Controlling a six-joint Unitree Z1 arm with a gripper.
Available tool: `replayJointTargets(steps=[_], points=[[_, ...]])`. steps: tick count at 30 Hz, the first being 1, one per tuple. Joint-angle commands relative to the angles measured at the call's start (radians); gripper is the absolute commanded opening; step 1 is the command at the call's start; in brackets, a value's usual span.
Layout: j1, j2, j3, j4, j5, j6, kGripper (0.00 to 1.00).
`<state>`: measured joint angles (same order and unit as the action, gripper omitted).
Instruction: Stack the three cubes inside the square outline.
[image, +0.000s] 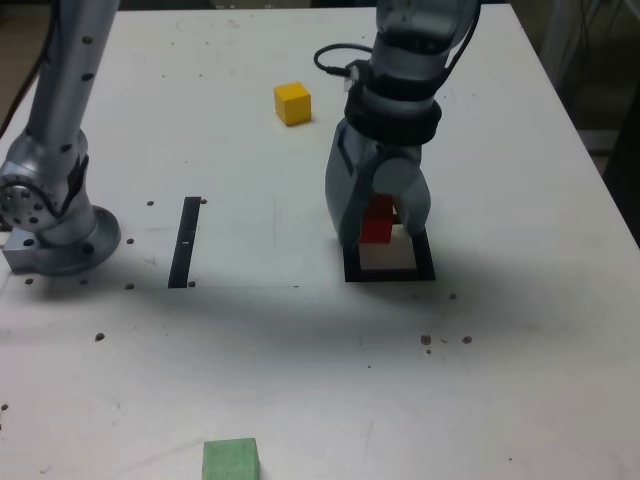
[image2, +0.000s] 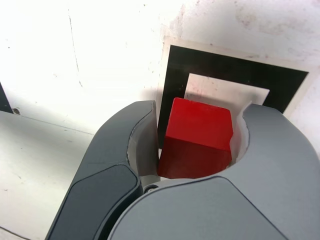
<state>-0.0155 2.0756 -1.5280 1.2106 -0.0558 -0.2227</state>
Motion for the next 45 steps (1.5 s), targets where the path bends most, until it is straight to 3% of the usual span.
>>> replayJointTargets(steps=[1, 27, 39, 45], points=[[0.002, -0.007, 0.006, -0.014, -0.001, -0.004, 0.39], [0.023, 0.034, 0.0, -0.045, -0.042, 0.015, 0.4], [0.02, 0.042, -0.004, -0.058, -0.048, 0.023, 0.68], [0.02, 0.045, -0.002, -0.06, -0.048, 0.031, 0.78]])
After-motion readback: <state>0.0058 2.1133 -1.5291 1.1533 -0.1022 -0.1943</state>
